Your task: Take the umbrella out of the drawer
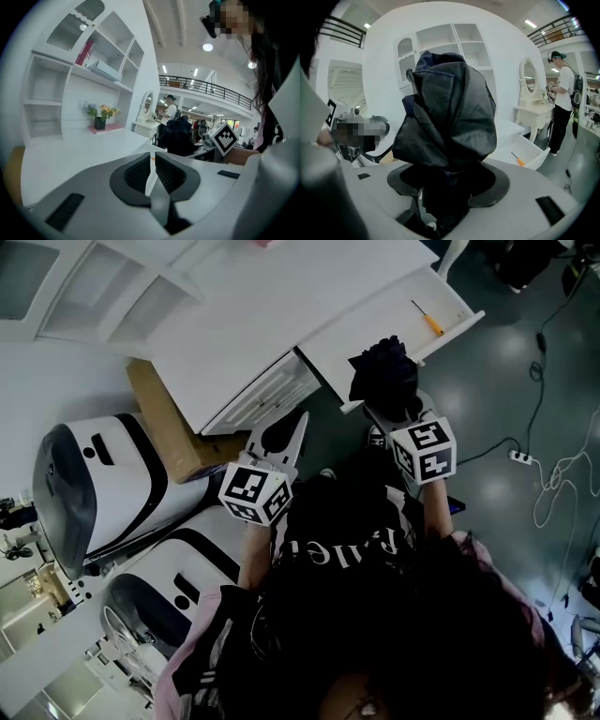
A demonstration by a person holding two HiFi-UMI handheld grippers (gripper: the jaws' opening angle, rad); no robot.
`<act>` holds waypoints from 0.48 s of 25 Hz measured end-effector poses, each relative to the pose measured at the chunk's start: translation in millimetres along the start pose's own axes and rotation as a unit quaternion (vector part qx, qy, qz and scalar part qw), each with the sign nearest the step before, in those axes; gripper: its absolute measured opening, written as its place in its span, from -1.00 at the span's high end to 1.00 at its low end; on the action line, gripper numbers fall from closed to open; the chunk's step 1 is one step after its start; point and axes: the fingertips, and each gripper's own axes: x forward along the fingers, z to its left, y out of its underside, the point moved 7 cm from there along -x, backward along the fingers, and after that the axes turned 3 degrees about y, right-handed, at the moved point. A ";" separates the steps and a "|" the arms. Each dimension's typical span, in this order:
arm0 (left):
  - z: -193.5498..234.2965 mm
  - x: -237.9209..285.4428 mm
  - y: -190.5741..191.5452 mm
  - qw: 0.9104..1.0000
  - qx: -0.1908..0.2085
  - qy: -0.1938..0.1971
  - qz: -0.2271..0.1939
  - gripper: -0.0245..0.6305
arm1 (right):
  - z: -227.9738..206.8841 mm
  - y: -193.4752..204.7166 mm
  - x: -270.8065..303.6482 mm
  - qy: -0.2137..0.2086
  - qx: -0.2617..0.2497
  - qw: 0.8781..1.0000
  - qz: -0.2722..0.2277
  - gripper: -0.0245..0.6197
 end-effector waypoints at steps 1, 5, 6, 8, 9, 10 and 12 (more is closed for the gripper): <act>1.7 -13.1 5.8 1.000 0.000 0.002 0.000 0.80 | 13.1 3.6 -2.8 0.004 0.002 1.000 -0.002 0.09; 6.0 -56.3 27.1 1.000 -0.006 0.018 -0.006 0.80 | 61.3 17.3 -20.0 0.025 0.009 1.000 -0.010 0.09; 6.2 -64.1 33.2 1.000 -0.008 0.024 -0.003 0.80 | 71.5 20.8 -25.9 0.031 0.012 0.999 -0.013 0.09; 6.1 -77.9 44.8 0.999 -0.010 0.032 0.003 0.80 | 90.0 27.2 -37.4 0.038 0.023 0.999 -0.019 0.09; 5.7 -84.7 49.8 0.999 -0.012 0.037 0.004 0.80 | 98.6 30.3 -42.9 0.039 0.028 0.999 -0.023 0.09; 5.1 -91.5 54.3 0.999 -0.014 0.041 0.003 0.80 | 106.8 33.4 -48.4 0.041 0.033 0.998 -0.026 0.09; 2.9 -105.6 61.8 0.999 -0.019 0.048 -0.001 0.80 | 123.5 39.8 -59.3 0.045 0.039 0.998 -0.028 0.09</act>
